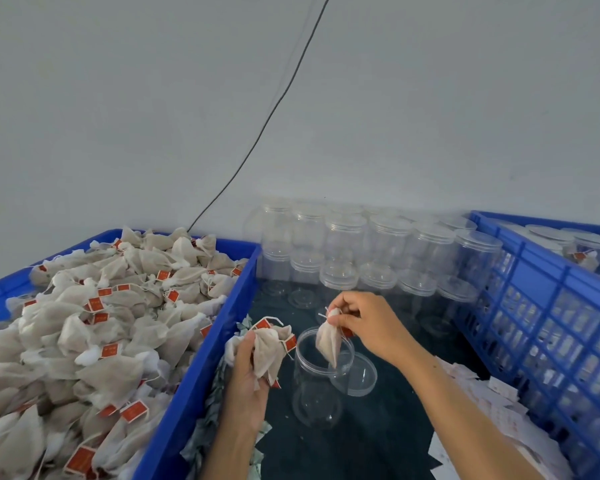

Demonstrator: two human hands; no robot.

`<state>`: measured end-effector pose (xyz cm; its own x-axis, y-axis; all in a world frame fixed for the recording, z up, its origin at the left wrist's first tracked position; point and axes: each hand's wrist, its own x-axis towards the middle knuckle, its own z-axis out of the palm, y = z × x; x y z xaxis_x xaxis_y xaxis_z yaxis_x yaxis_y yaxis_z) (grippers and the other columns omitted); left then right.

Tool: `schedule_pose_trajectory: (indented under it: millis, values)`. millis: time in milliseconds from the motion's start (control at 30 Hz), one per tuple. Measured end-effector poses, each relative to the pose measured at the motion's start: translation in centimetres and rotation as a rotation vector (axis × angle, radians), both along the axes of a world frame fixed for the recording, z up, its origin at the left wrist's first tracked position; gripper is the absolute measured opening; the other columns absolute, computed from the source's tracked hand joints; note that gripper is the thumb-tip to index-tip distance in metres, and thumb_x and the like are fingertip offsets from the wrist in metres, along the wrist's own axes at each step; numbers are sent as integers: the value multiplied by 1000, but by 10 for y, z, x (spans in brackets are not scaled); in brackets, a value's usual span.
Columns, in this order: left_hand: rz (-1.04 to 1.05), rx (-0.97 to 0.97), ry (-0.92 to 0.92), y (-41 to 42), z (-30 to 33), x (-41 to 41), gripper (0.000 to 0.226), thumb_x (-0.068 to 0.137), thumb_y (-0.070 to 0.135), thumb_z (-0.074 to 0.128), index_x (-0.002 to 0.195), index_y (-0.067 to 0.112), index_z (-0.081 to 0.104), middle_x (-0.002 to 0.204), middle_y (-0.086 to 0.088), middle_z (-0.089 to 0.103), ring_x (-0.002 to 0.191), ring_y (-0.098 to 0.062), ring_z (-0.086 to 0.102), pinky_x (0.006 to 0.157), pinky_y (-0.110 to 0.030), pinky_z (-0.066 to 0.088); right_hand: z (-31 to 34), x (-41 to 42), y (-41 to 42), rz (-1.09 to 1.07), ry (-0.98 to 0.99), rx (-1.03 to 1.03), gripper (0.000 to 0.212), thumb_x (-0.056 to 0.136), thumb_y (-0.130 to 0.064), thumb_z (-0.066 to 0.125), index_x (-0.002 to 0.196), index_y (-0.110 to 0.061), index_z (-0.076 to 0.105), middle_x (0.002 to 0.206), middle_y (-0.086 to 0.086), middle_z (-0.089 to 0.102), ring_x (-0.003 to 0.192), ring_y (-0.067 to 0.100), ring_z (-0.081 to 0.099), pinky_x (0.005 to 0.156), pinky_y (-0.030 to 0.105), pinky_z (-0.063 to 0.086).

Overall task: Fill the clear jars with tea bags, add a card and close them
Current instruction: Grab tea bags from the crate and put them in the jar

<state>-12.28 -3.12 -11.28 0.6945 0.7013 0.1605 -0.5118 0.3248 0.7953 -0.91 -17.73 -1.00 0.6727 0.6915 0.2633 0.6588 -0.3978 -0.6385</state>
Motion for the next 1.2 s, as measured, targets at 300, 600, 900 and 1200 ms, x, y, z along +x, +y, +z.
schedule_pose_trajectory:
  millis: [300, 600, 900, 1200]
  values:
    - [-73, -45, 24, -7, 12, 3, 34, 83, 36, 55, 100, 9, 69, 92, -8, 72, 87, -18, 67, 78, -30, 54, -26, -3, -6, 8, -90, -180, 8, 87, -24, 69, 93, -20, 72, 83, -8, 70, 71, 1, 64, 73, 16, 51]
    - [-75, -74, -31, -8, 21, 0, 39, 85, 38, 55, 112, 13, 66, 102, -11, 67, 96, -22, 64, 80, -32, 54, -14, -15, 15, 56, -232, -25, 25, 90, -33, 64, 115, -31, 65, 101, -15, 61, 86, -8, 47, 74, 12, 34]
    - [-163, -311, -173, -1, 29, -8, 38, 91, 37, 51, 119, 13, 56, 99, -8, 63, 86, -16, 62, 69, -28, 56, -4, -26, 60, 182, -16, 31, 22, 91, -28, 64, 111, -21, 65, 104, -7, 66, 82, 3, 60, 74, 13, 52]
    - [-221, -540, -235, 4, 32, -13, 29, 99, 32, 41, 116, 12, 50, 95, -8, 57, 78, -17, 57, 56, -27, 57, 0, -18, 68, 71, 183, 188, 4, 89, -11, 67, 88, -15, 65, 88, 2, 70, 72, 12, 68, 64, 20, 57]
